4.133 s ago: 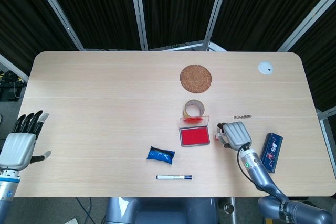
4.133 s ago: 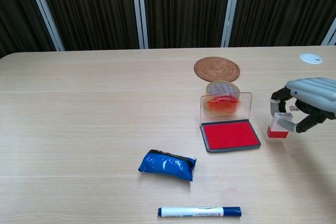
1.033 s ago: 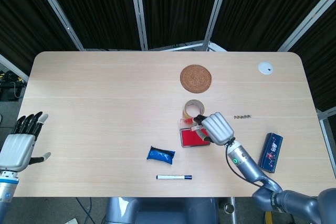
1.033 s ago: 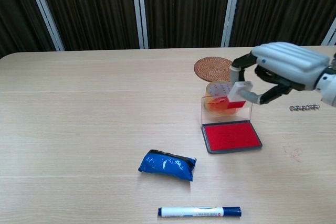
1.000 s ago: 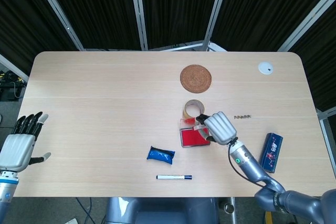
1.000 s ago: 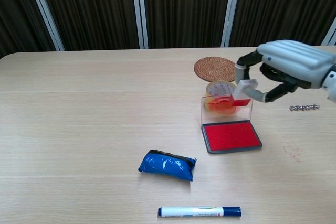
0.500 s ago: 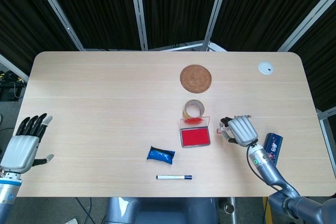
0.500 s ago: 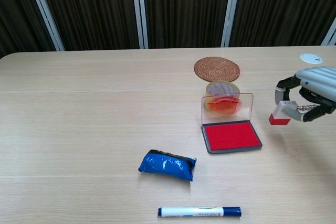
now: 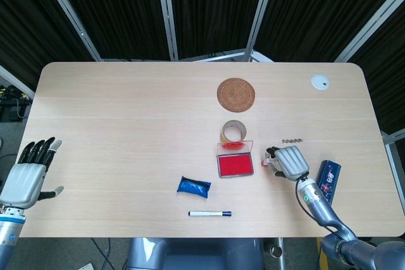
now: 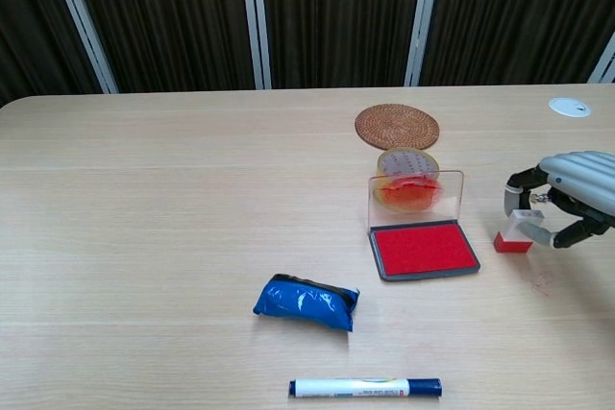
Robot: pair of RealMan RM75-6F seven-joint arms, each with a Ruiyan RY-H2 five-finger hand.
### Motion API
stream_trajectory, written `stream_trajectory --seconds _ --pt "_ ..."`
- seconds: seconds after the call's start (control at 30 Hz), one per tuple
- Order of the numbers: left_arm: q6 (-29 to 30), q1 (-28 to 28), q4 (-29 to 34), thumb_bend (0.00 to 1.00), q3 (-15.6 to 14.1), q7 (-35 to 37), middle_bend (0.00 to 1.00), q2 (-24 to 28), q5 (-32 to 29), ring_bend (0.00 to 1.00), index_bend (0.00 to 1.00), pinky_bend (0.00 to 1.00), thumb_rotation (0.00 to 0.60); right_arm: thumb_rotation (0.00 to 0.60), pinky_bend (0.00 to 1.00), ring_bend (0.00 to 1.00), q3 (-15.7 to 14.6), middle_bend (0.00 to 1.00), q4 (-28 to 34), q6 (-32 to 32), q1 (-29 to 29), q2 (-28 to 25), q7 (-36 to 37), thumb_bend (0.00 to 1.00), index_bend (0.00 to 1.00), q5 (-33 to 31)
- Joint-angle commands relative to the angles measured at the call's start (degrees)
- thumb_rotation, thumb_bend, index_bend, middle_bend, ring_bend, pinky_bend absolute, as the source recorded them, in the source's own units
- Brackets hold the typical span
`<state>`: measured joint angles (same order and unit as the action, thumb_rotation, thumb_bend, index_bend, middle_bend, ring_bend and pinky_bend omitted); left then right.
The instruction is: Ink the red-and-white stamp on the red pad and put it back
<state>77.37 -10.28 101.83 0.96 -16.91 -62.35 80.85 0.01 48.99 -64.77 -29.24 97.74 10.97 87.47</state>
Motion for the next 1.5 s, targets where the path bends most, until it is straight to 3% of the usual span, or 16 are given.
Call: stream_trajectory --seconds 0.03,0.33,0.87,1.1,1.27,1.37,1.5 --pt "0.0 0.0 0.1 0.0 0.0 0.1 0.0 0.0 0.0 0.0 0.0 0.0 0.6 0.6 1.0 0.88 -0.1 0.59 -0.4 -0.2 0.1 0.2 0.6 0.42 0.54 0.3" --pt "-0.2 -0.1 0.1 0.0 -0.1 -0.1 0.0 0.0 0.1 0.0 0.0 0.0 0.6 0.6 1.0 0.88 -0.6 0.52 -0.9 -0.4 0.3 0.0 1.7 0.14 0.46 1.3" --pt "0.1 0.0 0.3 0.0 -0.3 -0.1 0.0 0.1 0.5 0.0 0.0 0.0 0.6 0.6 1.0 0.88 -0.3 0.47 1.5 -2.8 1.0 -1.8 1.8 0.11 0.41 2.1" --pt "0.4 0.2 0.7 0.0 -0.3 1.0 0.0 0.7 1.0 0.0 0.0 0.0 0.6 0.6 1.0 0.88 0.4 0.46 10.1 -10.4 2.4 -8.0 1.7 0.1 0.39 4.7" --pt "0.9 0.5 1.1 0.0 -0.5 2.2 0.0 1.5 1.7 0.0 0.0 0.0 0.6 0.6 0.99 0.85 0.8 0.39 21.1 -19.2 5.4 -16.4 -0.2 0.09 0.32 7.1" --pt "1.5 0.7 1.3 0.0 -0.6 3.0 0.0 2.0 2.6 0.0 0.0 0.0 0.6 0.6 0.84 0.73 0.7 0.27 27.4 -23.2 8.2 -21.1 -1.1 0.05 0.21 7.2" --pt "1.7 0.9 1.3 0.0 -1.0 4.1 0.0 2.5 3.6 0.0 0.0 0.0 0.6 0.6 0.34 0.34 -0.5 0.09 33.9 -25.2 11.6 -26.9 -1.7 0.0 0.09 6.3"
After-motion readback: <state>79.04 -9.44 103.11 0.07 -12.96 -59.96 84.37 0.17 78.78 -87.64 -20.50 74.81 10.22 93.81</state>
